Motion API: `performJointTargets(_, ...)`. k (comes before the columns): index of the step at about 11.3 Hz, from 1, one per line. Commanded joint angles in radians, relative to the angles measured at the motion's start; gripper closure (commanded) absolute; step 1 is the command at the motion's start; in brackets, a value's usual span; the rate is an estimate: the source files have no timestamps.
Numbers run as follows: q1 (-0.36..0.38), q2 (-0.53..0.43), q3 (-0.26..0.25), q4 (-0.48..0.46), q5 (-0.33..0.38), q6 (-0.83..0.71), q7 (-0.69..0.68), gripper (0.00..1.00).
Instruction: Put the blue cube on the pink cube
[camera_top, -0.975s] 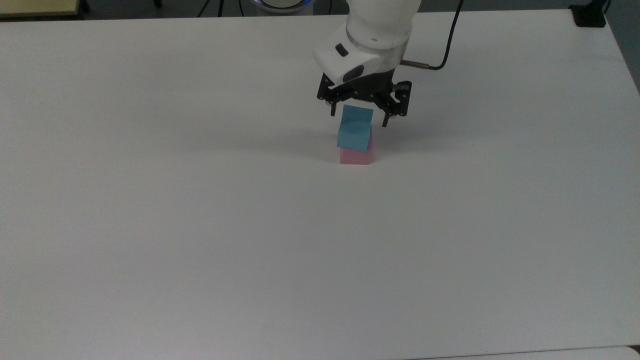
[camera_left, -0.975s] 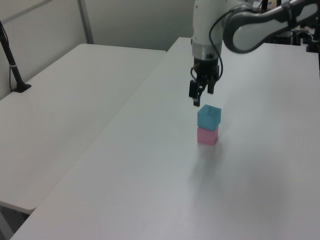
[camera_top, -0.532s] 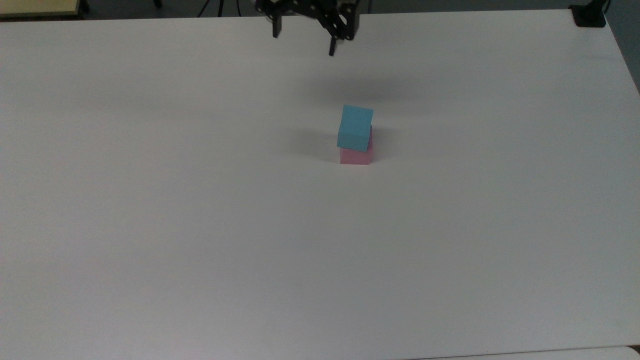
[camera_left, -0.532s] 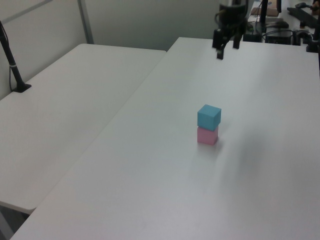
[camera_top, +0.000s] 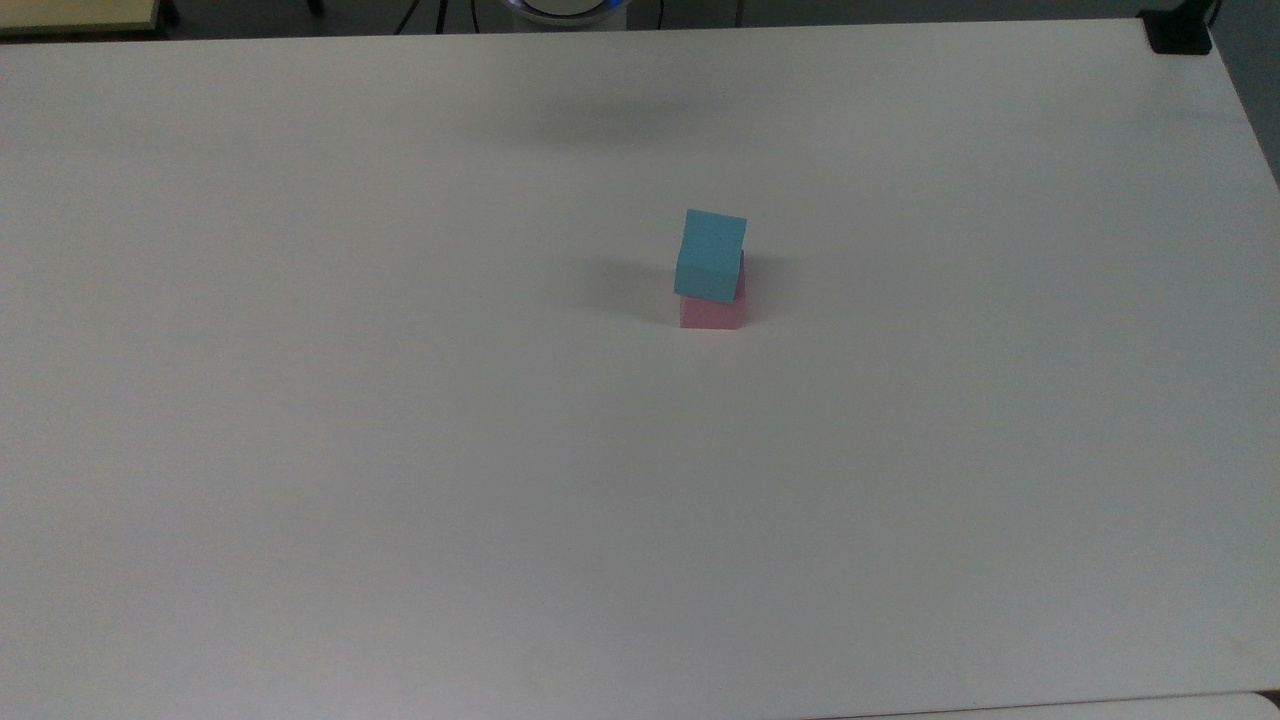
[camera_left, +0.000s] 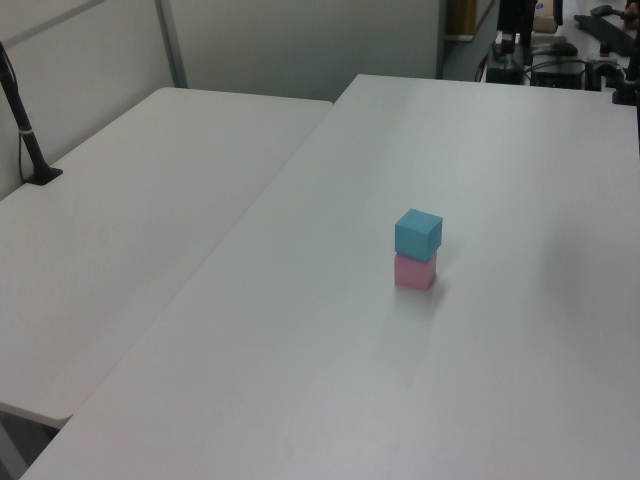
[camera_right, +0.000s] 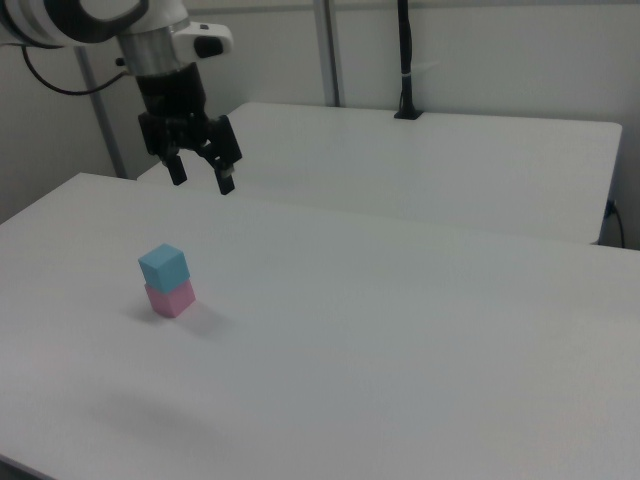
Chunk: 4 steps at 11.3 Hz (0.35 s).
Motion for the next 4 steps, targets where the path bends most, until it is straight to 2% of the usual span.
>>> performJointTargets(1,0.014,-0.006,-0.024,0.006,0.000,0.010,-0.028,0.00)
performJointTargets(4,0.020,0.011,-0.018,0.005,-0.001,0.051,0.018,0.00)
